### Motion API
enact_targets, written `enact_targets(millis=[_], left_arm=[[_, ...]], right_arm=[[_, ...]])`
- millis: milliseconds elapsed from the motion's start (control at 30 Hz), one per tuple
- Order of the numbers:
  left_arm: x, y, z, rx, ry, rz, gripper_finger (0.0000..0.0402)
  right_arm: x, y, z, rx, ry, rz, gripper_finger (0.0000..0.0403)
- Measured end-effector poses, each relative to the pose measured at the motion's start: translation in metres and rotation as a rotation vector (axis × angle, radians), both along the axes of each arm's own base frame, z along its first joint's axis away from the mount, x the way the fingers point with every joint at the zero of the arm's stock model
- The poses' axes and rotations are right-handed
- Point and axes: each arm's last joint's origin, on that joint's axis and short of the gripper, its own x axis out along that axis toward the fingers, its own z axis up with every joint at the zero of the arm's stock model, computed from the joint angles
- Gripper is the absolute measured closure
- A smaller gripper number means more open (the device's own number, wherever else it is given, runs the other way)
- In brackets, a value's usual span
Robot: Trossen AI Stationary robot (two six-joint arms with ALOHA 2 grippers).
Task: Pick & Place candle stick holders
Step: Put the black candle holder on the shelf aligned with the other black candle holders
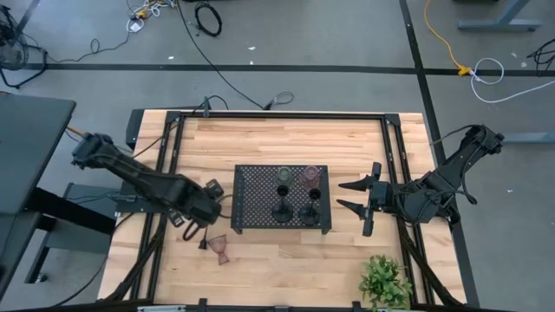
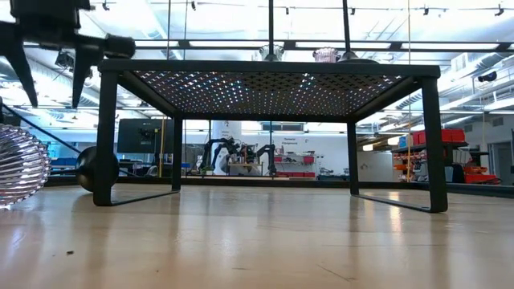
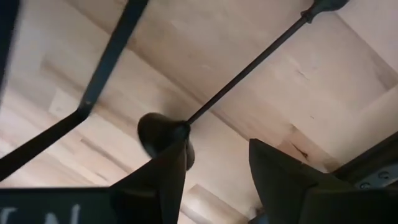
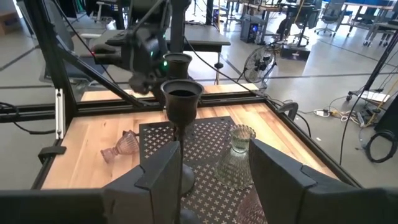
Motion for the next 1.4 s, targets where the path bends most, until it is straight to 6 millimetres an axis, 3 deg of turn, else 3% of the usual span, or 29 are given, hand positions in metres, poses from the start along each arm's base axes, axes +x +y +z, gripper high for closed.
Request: enact_targets(millis=[433, 767, 1067, 1400], left_arm=[[0.023, -0.02, -0.035, -0.051, 0.114, -0.04, 0.0236], [0.021, -0.029, -0.039, -0.047, 0.131, -0.078, 0.0236], [0.003, -0.022, -0.068, -0.043, 0.215, -0.038, 0.0236], [0.01, -0.028, -0.068, -0.054, 0.114, -0.07, 0.0236]], right_arm=[[0.0, 0.0, 0.0, 0.0, 0.0, 0.002, 0.0211], [0.0, 0.0, 0.0, 0.0, 0.0, 0.002, 0.0211], [0.0, 0.0, 0.0, 0.0, 0.0, 0.002, 0.0211], [0.0, 0.0, 0.0, 0.004, -0.001, 0.0, 0.0211]])
